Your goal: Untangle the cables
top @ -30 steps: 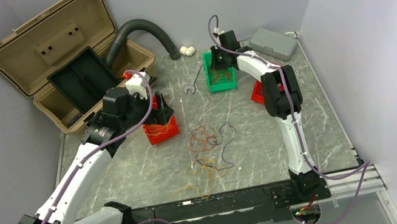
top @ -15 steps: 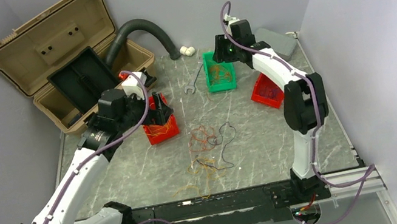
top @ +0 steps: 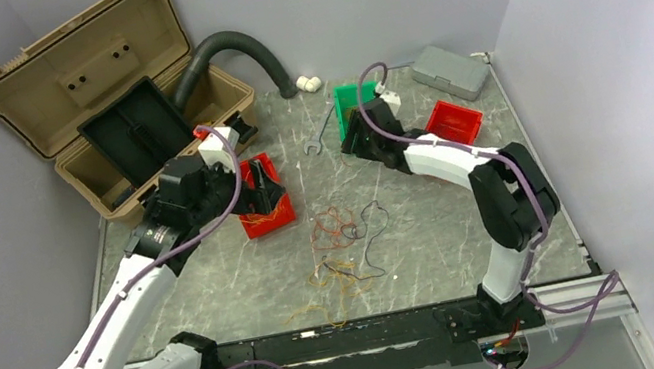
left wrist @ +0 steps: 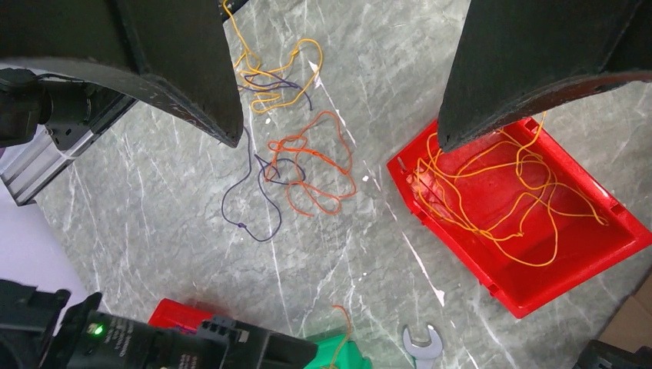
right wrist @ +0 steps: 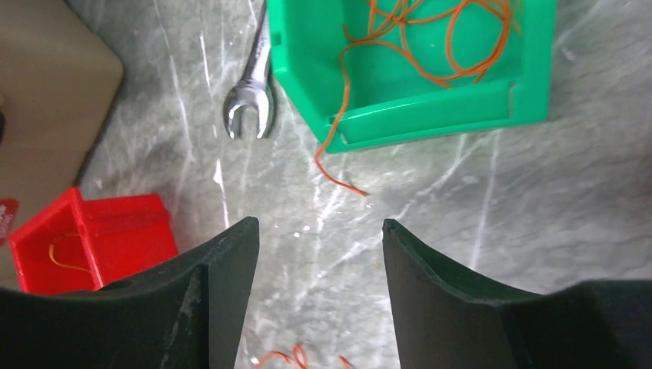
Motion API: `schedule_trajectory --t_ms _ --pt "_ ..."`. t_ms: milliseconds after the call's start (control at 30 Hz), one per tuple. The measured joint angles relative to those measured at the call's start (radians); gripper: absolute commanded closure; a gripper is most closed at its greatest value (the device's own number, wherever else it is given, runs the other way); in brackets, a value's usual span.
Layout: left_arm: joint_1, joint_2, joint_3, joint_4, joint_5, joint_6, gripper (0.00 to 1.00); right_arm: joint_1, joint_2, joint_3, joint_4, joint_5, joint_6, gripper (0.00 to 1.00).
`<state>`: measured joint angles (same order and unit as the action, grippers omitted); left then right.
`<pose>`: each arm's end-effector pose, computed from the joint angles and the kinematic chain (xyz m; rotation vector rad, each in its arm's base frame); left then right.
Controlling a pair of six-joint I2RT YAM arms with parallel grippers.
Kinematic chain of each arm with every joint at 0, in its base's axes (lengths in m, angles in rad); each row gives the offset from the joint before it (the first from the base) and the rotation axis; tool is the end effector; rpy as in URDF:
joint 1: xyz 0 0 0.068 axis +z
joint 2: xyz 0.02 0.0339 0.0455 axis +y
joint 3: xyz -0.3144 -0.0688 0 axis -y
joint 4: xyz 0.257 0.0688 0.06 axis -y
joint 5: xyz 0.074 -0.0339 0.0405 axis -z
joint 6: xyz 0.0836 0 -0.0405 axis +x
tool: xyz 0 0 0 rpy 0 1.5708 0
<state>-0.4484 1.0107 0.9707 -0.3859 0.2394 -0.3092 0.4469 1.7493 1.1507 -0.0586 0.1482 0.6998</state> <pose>0.2199 -0.1278 0.3654 0.3014 2.0359 -0.7183 0.4075 0.1816 0.2319 0.3665 2.2299 0.4612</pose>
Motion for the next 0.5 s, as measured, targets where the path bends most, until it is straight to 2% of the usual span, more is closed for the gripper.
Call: schedule_trajectory --t_ms 200,500 --pt "0.0 -0.023 -0.002 -0.001 0.0 0.001 0.01 0.066 0.082 0.016 0.055 0.14 0.14 0.37" --pt "0.0 -0.031 -0.002 -0.001 -0.002 0.008 0.01 0.079 0.26 0.13 0.051 0.266 0.203 0.39"
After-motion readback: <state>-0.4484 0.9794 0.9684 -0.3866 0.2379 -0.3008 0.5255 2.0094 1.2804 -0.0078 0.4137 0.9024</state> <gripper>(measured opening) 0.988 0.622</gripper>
